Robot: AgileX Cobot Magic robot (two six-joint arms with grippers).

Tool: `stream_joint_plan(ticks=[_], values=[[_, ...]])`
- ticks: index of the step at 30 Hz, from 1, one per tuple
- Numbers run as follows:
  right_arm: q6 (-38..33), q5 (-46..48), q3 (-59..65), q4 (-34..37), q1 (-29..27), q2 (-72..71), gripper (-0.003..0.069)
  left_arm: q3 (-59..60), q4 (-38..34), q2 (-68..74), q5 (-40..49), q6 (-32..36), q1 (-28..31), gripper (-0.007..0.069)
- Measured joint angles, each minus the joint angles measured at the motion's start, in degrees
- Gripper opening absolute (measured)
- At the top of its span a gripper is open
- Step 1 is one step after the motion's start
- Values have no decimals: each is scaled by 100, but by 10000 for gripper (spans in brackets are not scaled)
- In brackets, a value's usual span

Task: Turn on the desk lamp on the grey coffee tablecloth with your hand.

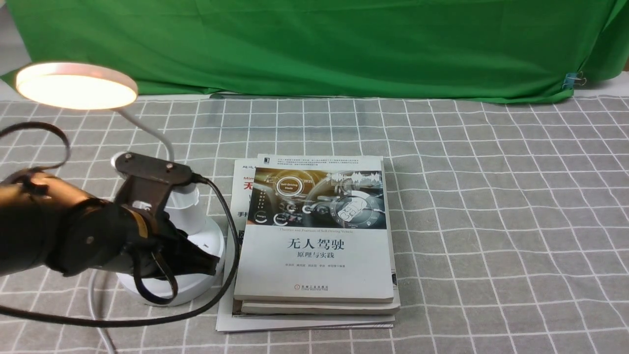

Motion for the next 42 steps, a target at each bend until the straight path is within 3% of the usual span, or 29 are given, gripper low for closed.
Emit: stream_joint_plan(ticks=[11,24,42], values=[[0,0,0,0,0,5,245,1427,-1276,-2856,225,409,0,18],[0,0,0,0,0,0,245,1878,-947,-6415,115,712,0,18],[0,0,0,0,0,0,245,1884,-923,-6902,199,768,0,18]])
